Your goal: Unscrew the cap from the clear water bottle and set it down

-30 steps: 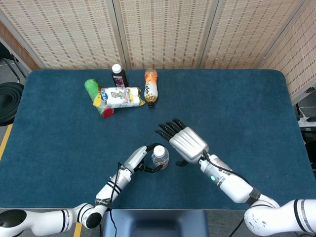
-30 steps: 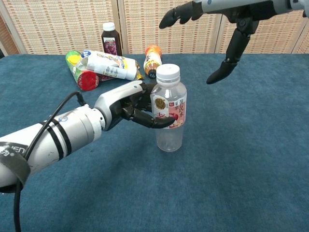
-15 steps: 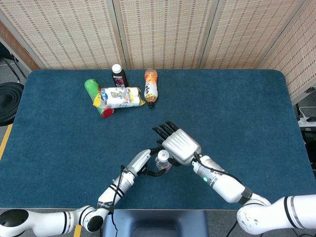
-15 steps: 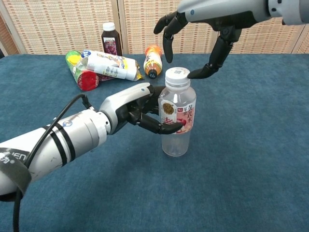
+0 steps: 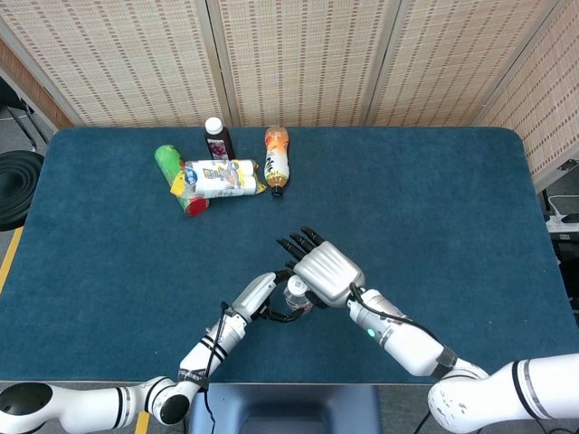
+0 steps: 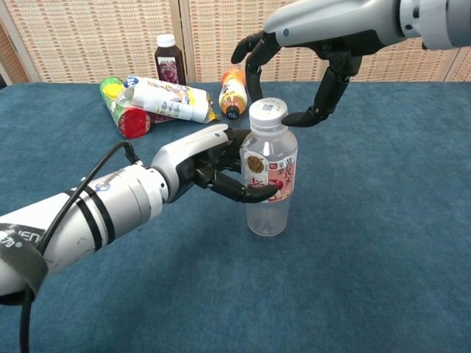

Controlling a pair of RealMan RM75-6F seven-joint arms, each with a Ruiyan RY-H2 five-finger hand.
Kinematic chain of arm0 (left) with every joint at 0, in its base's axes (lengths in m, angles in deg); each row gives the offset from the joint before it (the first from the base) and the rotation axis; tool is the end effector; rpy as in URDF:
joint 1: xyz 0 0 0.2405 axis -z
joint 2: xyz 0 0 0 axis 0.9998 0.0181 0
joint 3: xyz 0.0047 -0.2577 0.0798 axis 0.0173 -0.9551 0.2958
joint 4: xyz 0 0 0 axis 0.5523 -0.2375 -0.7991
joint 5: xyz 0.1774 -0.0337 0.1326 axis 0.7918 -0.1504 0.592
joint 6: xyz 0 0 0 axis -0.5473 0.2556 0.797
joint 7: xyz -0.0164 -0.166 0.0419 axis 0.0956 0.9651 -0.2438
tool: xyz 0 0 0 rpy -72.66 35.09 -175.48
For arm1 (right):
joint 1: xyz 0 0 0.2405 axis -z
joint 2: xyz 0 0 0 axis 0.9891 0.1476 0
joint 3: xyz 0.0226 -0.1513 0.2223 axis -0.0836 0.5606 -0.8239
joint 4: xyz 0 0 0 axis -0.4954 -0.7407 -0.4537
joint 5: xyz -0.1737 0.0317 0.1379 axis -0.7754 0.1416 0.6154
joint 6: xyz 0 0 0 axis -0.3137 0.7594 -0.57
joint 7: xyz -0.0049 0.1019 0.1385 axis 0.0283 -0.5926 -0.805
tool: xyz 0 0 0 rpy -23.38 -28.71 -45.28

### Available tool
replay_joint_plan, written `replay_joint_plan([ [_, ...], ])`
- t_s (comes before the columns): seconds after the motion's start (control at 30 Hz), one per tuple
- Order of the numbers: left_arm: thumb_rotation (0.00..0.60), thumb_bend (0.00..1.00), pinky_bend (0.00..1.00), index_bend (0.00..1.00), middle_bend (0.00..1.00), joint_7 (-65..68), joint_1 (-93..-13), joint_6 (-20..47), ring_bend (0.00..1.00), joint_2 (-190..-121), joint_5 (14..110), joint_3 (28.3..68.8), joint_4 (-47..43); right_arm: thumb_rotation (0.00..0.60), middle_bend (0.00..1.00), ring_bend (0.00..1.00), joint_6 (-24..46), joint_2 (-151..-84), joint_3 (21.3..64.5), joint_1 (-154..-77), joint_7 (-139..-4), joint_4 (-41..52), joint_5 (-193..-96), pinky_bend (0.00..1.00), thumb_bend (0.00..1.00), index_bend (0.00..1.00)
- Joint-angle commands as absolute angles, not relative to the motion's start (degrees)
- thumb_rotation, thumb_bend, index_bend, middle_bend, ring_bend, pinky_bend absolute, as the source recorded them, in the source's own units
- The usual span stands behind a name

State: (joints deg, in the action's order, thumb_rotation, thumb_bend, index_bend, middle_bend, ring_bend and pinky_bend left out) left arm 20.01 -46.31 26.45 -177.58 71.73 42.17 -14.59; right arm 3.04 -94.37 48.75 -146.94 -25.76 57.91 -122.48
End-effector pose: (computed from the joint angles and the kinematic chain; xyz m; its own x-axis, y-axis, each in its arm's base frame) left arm -0.0510 0.3255 -0.1218 -0.3031 0.6128 0.7298 0.8457 -0.1800 0.5024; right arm -0.0173 -0.3220 0.0530 0.7259 -0.1996 0.6582 -0.6044 -0.6419 0.4718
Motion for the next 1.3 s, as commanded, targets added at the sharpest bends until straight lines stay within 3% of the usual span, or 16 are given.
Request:
replay_joint_plan([
  [0.03,0.6,0.38,0.23,0.39,0.47,19.9,-46.3,26.4,0.26,-177.7,71.8,42.3,-14.5,0.537,0.0,0.0,2.8,-94.4,48.9,-147.1,-26.0,57.8,-122.4,0.0,0.35,0.39],
  [0.23,0.6,0.38,0.23,0.39,0.47,19.7,-46.2,26.2,0.26,-177.9,72.0,42.4,-14.2,0.539,0.0,0.0,2.2,-94.7,49.1,-147.3,-26.7,57.2,-123.1,0.0,0.43,0.4],
  [0.8,0.6,0.38,0.23,0.39,0.47,21.0,-46.1,26.1,0.26,-178.4,71.8,41.8,-11.0,0.537,0.0,0.0,3.4,-95.3,47.6,-143.9,-34.7,53.4,-127.7,0.0,0.44,0.44],
  [1.0,0.6,0.38,0.23,0.39,0.47,24.2,-47.3,23.7,0.26,-177.6,73.5,41.4,-7.2,0.536,0.0,0.0,5.0,-95.3,47.3,-139.6,-41.5,48.5,-129.9,0.0,0.44,0.43],
  [1.3,0.6,0.38,0.23,0.39,0.47,27.8,-48.6,22.3,0.25,-175.7,74.1,41.0,-3.0,0.535,0.0,0.0,0.9,-97.3,50.1,-131.6,-56.5,35.7,-138.6,0.0,0.44,0.41],
])
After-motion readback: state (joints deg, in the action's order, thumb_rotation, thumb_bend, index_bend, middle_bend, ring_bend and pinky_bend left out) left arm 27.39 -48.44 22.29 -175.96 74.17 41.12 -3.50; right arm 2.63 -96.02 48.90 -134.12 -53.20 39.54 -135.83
